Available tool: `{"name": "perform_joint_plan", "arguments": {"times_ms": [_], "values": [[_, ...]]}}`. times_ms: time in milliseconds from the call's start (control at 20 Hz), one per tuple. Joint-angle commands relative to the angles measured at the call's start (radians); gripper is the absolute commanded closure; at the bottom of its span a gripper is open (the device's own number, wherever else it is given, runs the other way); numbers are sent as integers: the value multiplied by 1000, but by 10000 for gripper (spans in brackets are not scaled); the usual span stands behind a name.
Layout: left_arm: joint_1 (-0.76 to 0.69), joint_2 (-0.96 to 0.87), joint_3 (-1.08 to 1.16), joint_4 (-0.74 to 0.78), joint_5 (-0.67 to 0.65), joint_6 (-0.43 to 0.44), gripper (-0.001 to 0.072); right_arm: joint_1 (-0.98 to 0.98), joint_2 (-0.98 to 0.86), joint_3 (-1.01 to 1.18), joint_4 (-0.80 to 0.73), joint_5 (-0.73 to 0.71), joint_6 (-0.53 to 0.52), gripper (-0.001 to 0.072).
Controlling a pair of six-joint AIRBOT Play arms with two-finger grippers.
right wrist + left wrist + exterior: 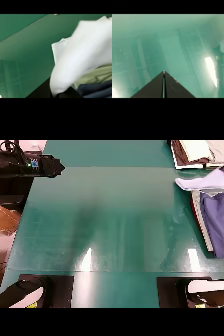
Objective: Fold the shirts.
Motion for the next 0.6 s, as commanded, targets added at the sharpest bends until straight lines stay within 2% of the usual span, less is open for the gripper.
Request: {"name": "perform_joint_plan", "arguments": {"times_ms": [0, 300, 550], "values": [[-1, 1, 0, -16, 0, -7, 683, -92, 7, 13, 45, 3, 0, 700], [-1, 1, 0, -27, 0, -6, 683, -110, 17, 272, 68, 95, 0, 700], [-1, 1, 0, -29, -2, -3, 682, -152, 188, 105, -16, 107, 0, 700]]}}
